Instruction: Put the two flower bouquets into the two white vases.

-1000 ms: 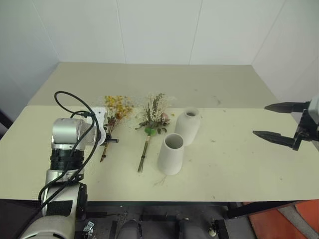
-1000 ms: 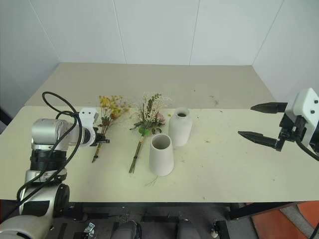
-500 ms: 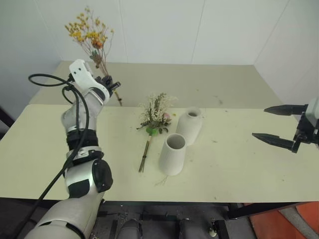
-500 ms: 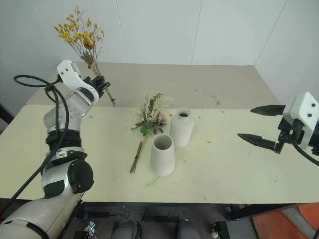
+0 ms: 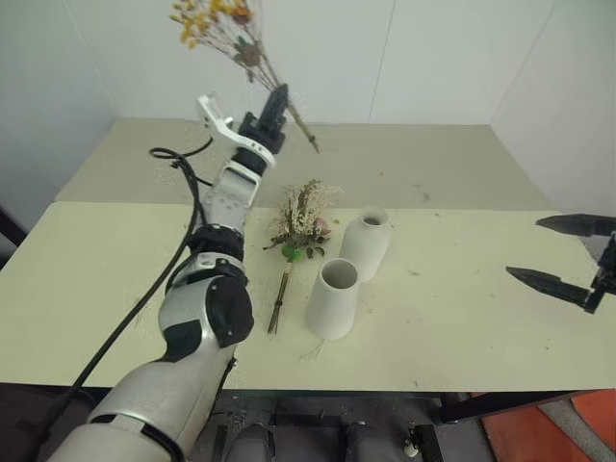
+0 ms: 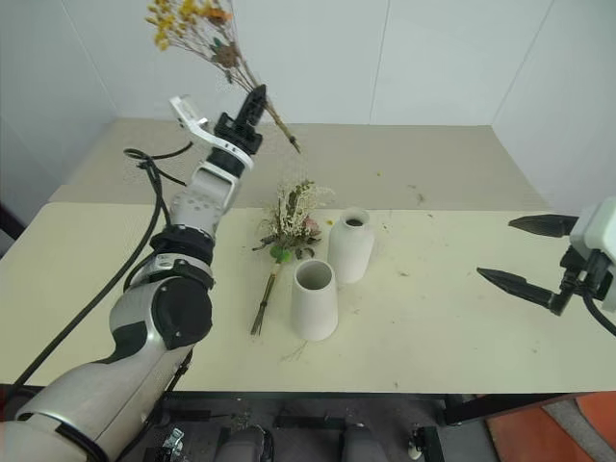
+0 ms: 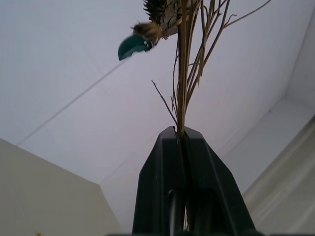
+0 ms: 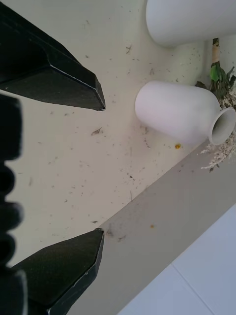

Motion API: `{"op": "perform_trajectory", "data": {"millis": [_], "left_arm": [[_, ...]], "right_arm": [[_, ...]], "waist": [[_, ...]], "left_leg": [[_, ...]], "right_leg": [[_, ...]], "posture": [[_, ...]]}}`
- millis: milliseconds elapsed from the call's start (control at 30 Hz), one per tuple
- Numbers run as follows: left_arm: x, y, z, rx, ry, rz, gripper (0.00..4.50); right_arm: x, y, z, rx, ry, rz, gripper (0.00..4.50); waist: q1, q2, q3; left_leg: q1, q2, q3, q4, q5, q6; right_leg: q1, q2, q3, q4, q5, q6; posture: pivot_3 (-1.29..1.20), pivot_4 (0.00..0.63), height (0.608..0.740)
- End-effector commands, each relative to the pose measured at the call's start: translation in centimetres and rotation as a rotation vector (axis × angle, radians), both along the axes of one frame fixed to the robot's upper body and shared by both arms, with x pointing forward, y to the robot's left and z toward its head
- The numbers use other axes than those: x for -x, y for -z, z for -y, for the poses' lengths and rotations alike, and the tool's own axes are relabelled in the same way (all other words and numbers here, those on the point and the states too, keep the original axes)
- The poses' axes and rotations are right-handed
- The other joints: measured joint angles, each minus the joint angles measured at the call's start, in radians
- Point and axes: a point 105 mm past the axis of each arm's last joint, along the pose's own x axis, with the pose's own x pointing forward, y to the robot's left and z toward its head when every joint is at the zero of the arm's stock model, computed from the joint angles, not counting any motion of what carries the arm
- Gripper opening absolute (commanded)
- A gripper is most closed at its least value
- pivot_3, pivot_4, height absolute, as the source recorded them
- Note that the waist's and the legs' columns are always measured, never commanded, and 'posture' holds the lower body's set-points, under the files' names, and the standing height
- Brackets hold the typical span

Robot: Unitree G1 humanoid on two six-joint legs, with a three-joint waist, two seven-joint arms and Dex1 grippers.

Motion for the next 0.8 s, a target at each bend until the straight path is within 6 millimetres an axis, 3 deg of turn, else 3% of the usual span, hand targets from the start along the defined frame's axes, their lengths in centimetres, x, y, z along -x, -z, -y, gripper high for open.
{"op": "perform_trajectory", "data": {"millis": [33,167,267,433,800], "left_arm": [[1.2,-2.2,1.9,0.005,0.091,0.103,0.04],[1.7,-1.6,4.3,-0.078,0.151,0.118,0.04],[2.4,-0.9,6.1,-0.238,0.148,0.203,0.04],[3.2,0.0,7.6,-0.338,0.212,0.255,0.04],[4.1,1.9,8.7,-0.475,0.266,0.317,0.04]], "right_arm": [[1.0,-1.5,0.2,0.004,0.027,0.060,4.50],[1.5,-1.5,0.3,0.004,0.045,0.059,4.50],[2.0,-1.4,0.3,0.001,0.060,0.059,4.50],[2.3,-1.2,0.3,-0.001,0.078,0.055,4.50],[2.2,-1.1,0.5,0.006,0.099,0.059,4.50]], "waist": [[-0.004,0.000,0.000],[-0.011,0.000,0.000],[-0.011,0.000,0.000],[-0.012,0.000,0.000],[-0.011,0.000,0.000]], "left_leg": [[0.000,0.000,0.000,0.000,0.000,0.000],[0.000,0.000,0.000,0.000,0.000,0.000],[0.000,0.000,0.000,0.000,0.000,0.000],[0.000,0.000,0.000,0.000,0.000,0.000],[0.001,0.000,0.000,0.000,0.000,0.000]], "right_leg": [[0.000,0.000,0.000,0.000,0.000,0.000],[0.000,0.000,0.000,0.000,0.000,0.000],[0.000,0.000,0.000,0.000,0.000,0.000],[0.000,0.000,0.000,0.000,0.000,0.000],[0.000,0.000,0.001,0.000,0.000,0.001]], "posture": [[0.00,0.150,0.740],[0.00,0.150,0.740],[0.00,0.150,0.740],[0.00,0.150,0.740],[0.00,0.150,0.740]]}}
